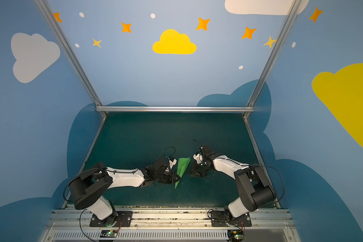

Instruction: Fold a paper plane with a square sheet of paper (fold left side to right side)

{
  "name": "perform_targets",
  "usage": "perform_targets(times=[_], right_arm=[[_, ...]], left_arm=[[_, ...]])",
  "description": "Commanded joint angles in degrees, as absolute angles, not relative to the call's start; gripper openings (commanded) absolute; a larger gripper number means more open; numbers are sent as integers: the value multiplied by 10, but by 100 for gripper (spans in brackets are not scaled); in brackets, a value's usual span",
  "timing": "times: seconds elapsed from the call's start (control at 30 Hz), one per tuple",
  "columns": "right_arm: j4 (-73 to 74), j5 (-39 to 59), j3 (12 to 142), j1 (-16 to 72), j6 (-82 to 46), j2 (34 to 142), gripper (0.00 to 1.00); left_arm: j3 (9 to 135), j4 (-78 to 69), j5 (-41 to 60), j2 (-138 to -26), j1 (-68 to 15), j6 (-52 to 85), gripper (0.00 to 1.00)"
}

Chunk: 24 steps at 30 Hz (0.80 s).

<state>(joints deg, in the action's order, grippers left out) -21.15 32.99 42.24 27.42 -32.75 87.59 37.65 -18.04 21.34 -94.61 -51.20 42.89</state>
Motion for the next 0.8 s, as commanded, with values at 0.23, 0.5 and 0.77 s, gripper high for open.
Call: perform_targets(times=[0.23,0.5,0.77], right_arm=[[-214,319,441,288,-335,888,28],[-202,319,444,292,-339,895,27],[-166,334,450,297,-355,895,23]], left_arm=[[334,-283,236,-941,-496,479,4],[299,-351,251,-944,-482,510,4],[272,-419,264,-960,-470,541,4]])
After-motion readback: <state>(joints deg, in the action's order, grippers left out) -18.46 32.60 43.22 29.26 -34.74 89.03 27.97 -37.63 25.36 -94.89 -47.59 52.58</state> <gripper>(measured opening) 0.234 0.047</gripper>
